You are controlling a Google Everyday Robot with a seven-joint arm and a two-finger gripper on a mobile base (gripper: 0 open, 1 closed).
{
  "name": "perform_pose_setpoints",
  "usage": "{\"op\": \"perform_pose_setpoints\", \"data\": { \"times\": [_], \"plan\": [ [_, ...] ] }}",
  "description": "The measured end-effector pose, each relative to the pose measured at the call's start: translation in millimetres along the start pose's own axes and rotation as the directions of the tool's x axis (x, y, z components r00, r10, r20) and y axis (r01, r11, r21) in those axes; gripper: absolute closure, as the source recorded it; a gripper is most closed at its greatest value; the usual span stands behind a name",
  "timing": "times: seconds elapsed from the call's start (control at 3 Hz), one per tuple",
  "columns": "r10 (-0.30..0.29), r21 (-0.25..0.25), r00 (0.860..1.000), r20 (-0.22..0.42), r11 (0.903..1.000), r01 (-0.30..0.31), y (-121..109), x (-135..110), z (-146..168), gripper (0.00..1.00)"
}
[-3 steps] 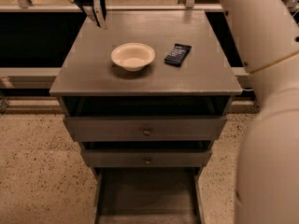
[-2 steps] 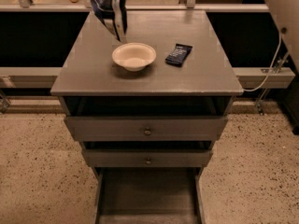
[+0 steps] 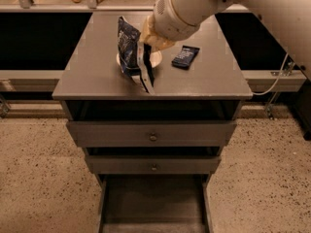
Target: Place blue chip bag into bottom drawer
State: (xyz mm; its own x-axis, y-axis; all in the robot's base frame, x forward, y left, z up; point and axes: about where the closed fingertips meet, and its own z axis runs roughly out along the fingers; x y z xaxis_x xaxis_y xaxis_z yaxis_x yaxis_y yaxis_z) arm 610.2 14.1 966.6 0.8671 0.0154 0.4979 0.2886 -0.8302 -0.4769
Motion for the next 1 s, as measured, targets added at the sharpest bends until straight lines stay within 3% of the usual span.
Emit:
{"op": "perform_pose_setpoints", "data": {
  "times": [0.33, 0.67, 1.0],
  "plan": [
    [-0.039, -0.026, 0.999, -0.017, 0.9989, 0.039, 19, 2, 13, 1.00],
    [-0.147, -0.018, 0.989, -0.032, 0.9891, 0.147, 19, -17, 17, 1.00],
    [-0.330, 0.033, 0.944, 0.002, 0.9435, 0.330, 12, -76, 12, 1.00]
  ]
}}
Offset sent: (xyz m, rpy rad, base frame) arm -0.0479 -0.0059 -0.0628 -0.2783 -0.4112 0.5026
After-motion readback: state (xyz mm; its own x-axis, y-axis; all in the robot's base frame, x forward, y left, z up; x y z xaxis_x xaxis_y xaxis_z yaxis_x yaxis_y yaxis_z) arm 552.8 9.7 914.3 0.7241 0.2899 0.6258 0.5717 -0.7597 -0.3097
